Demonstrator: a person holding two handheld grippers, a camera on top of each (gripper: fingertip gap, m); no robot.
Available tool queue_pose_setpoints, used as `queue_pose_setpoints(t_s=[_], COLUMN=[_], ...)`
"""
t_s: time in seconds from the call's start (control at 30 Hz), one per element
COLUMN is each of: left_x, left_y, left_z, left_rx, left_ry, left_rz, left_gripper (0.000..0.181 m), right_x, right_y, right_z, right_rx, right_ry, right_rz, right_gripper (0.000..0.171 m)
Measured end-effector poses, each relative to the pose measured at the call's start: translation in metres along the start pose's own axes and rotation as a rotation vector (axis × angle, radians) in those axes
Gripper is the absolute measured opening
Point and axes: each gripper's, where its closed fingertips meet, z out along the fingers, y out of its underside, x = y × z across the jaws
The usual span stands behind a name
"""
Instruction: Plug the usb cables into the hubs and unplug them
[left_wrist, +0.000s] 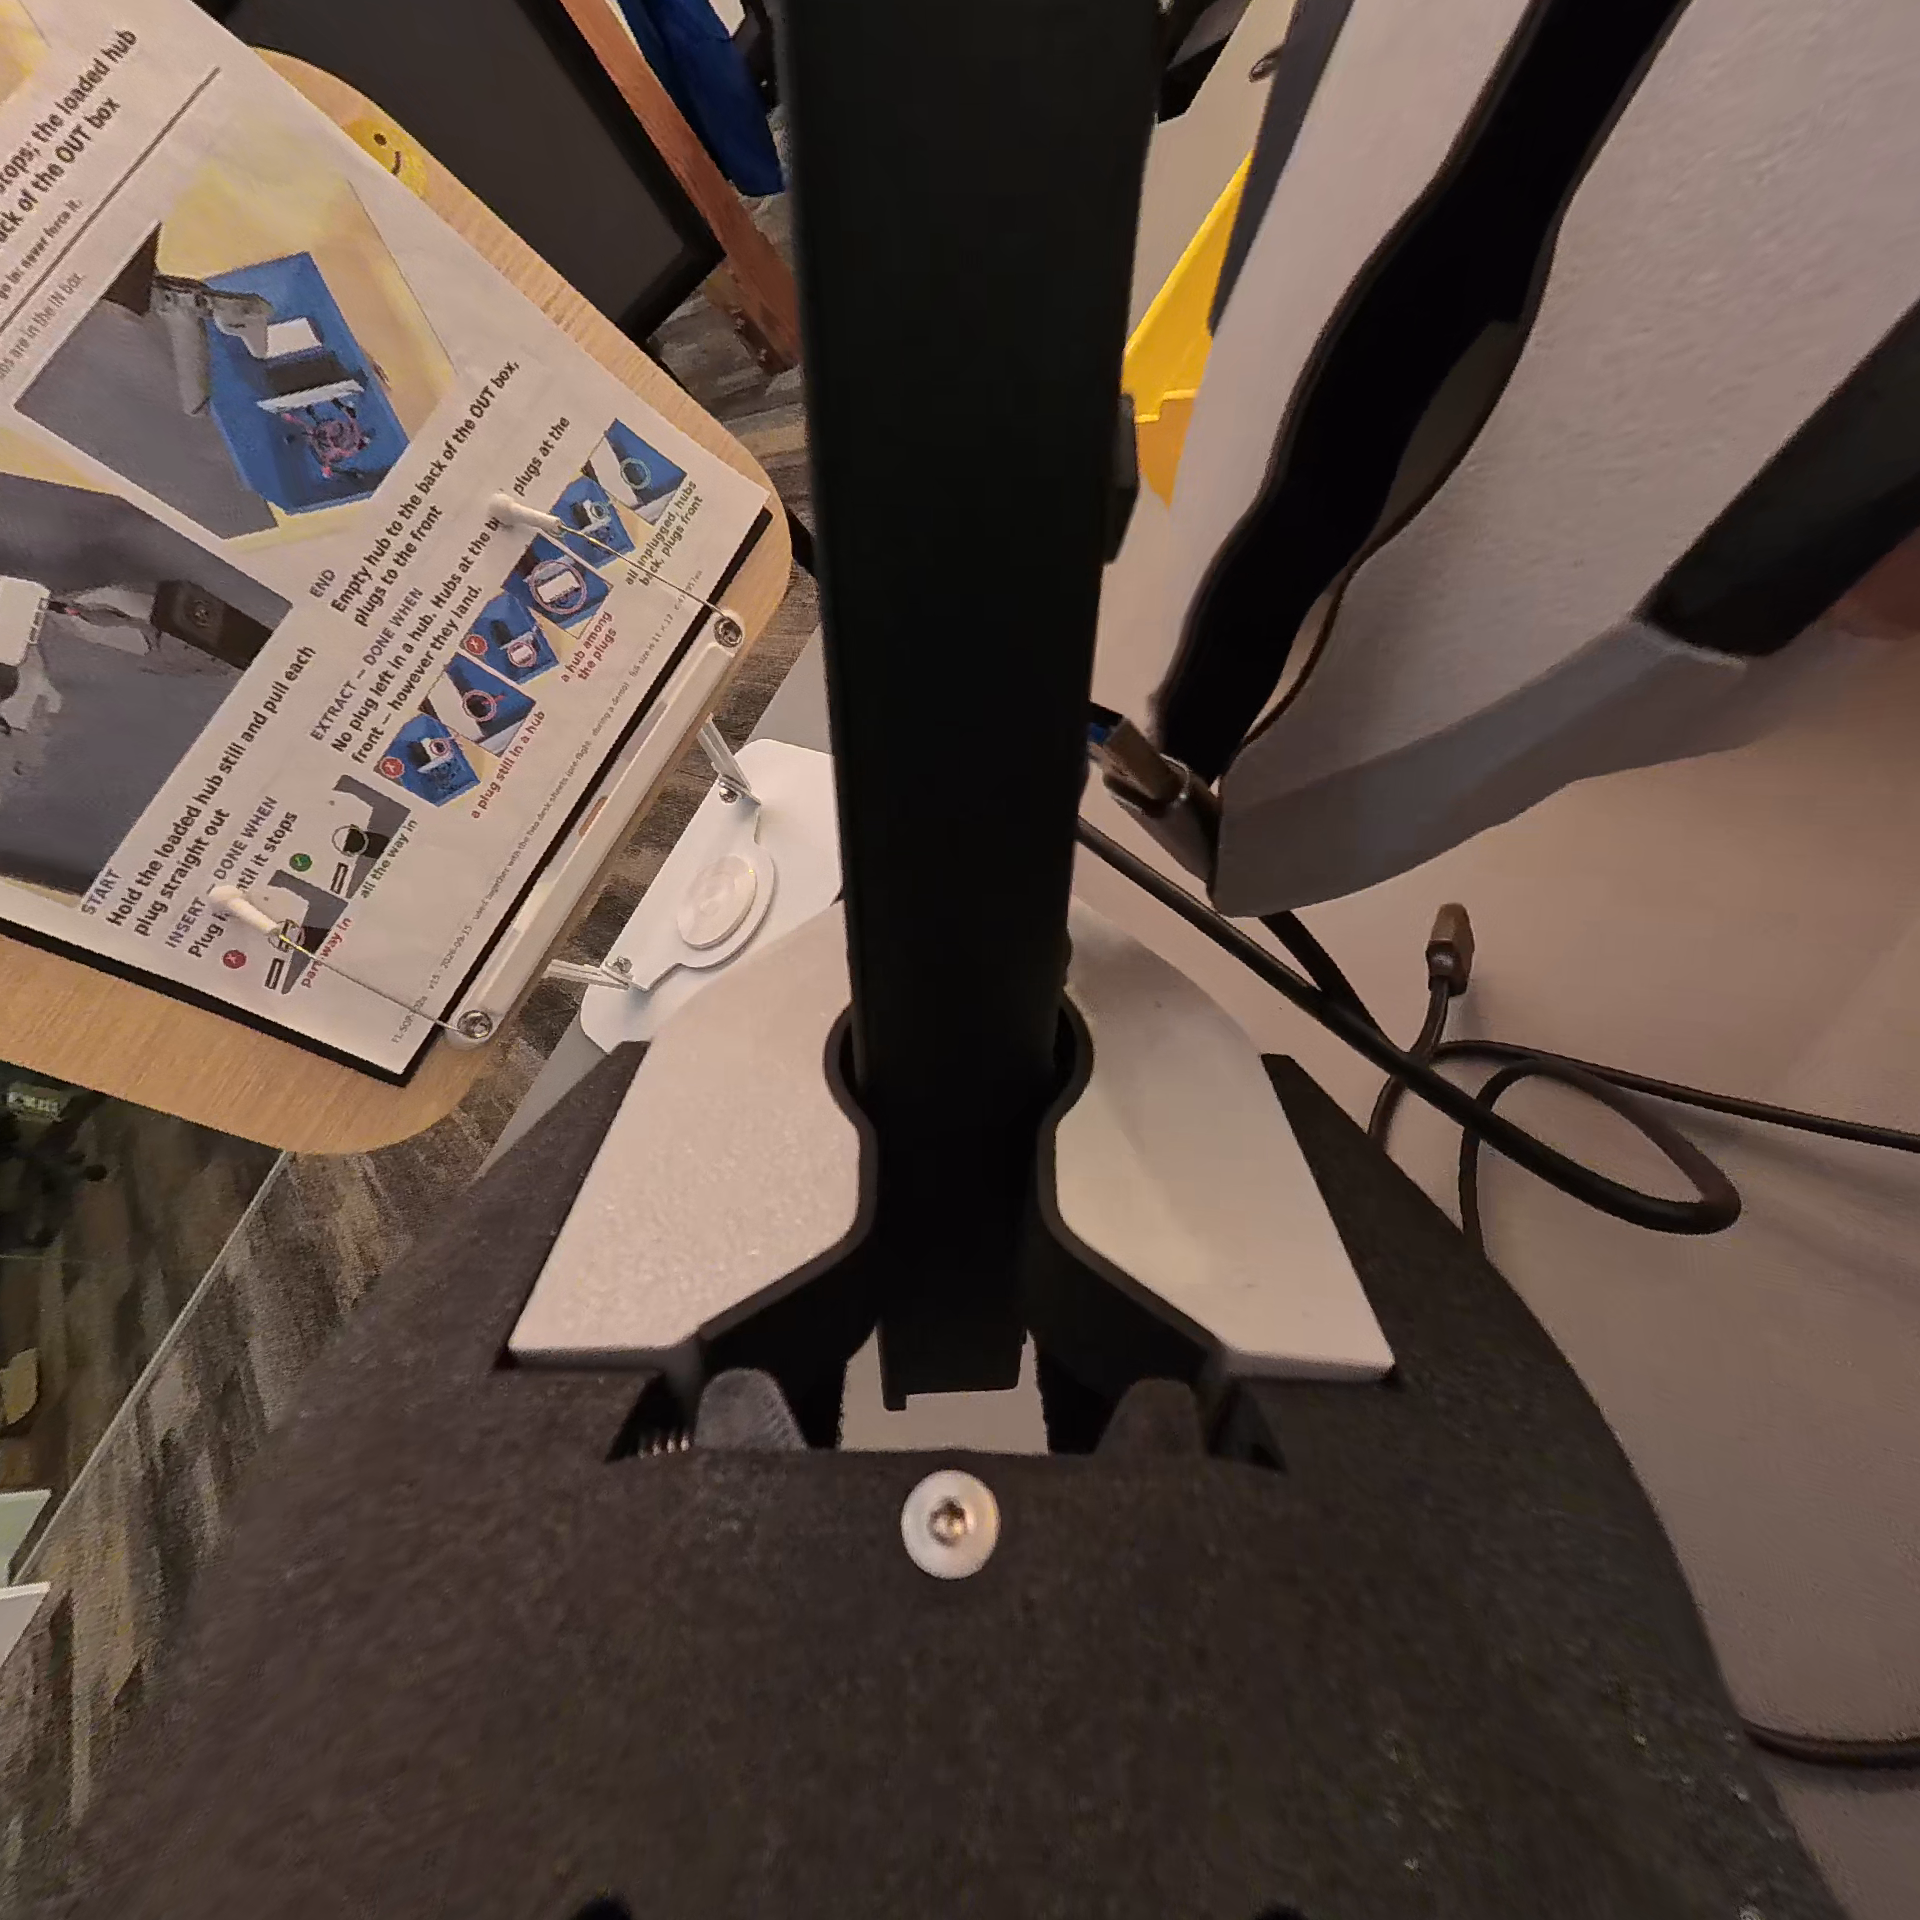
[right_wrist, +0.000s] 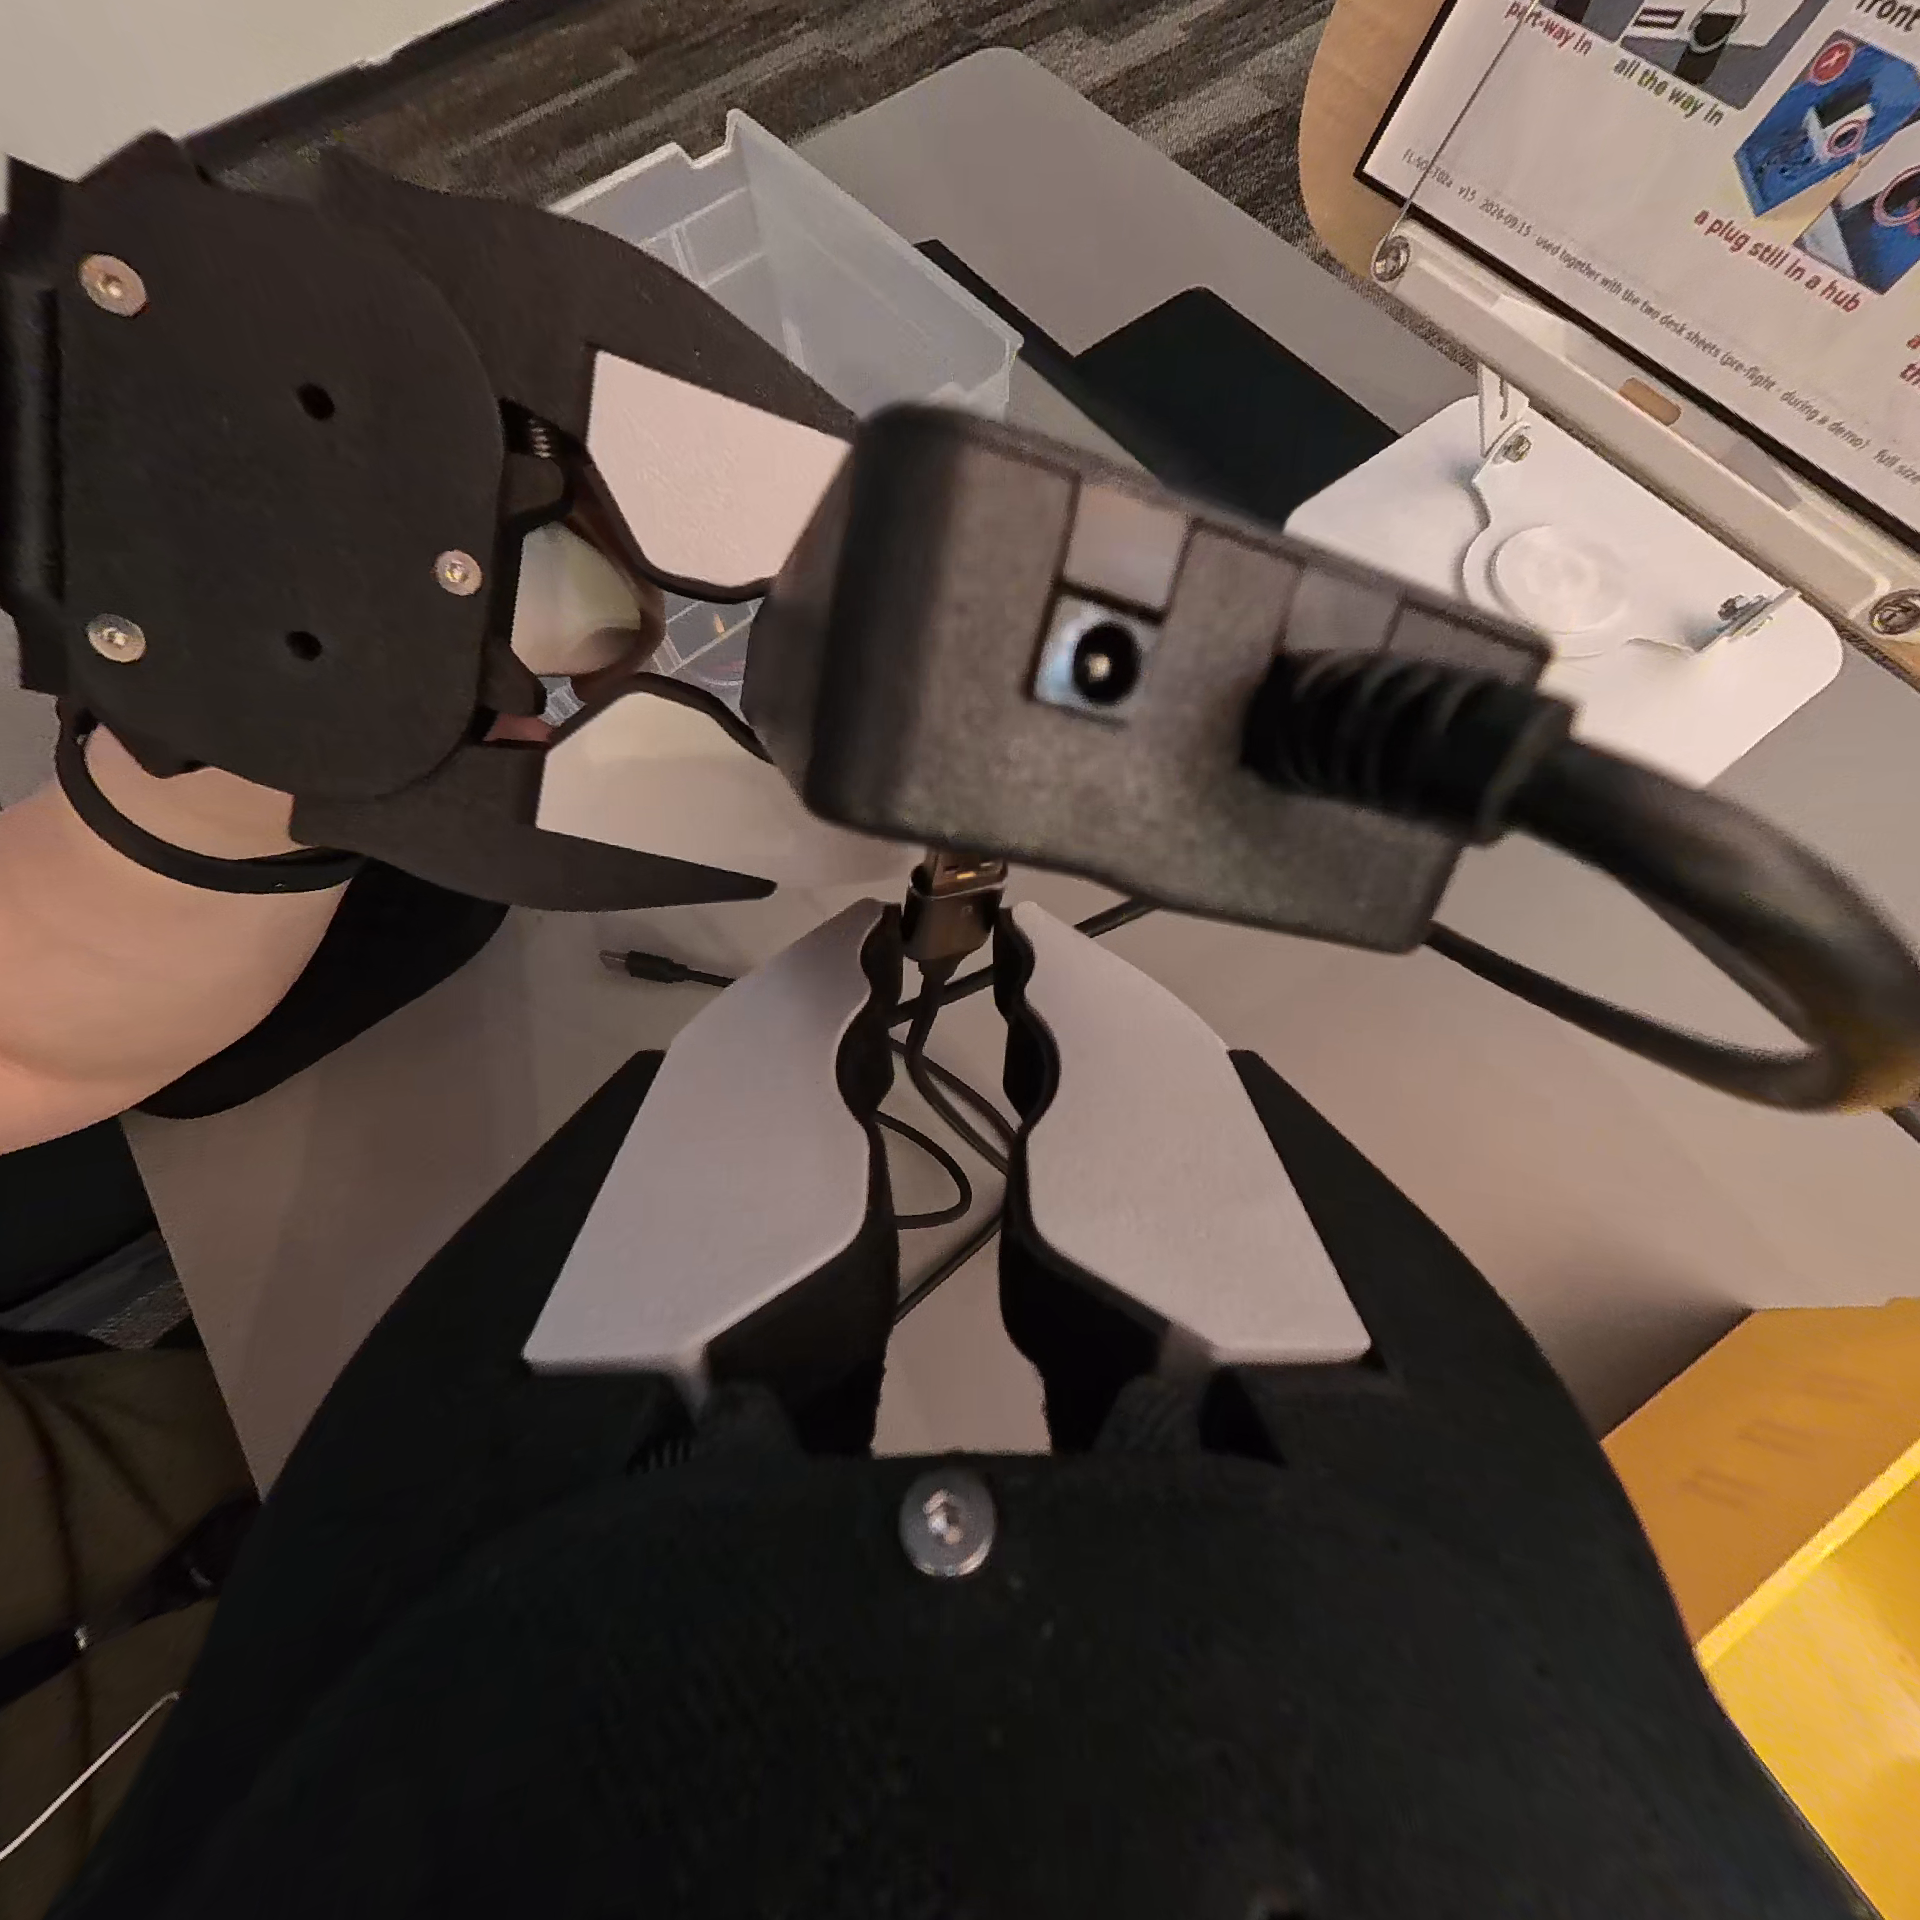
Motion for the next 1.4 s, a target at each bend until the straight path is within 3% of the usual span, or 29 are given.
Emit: queue_pose_setpoints(t_s=[0.7, 1.4], left_x=[0.002, 0.007], left_y=[0.005, -0.001], left_z=[0.005, 0.003], left_rx=[-0.053, -0.008], left_ry=[-0.038, 0.021], left_rz=[0.084, -0.002], left_gripper=[0.028, 0.026], right_x=[0.005, 0.005], right_y=[0.006, 0.005], right_z=[-0.001, -0.001], right_rx=[-0.027, 0.0], right_ry=[0.021, 0.023], right_rz=[0.027, 0.005], right_gripper=[0.018, 0.018])
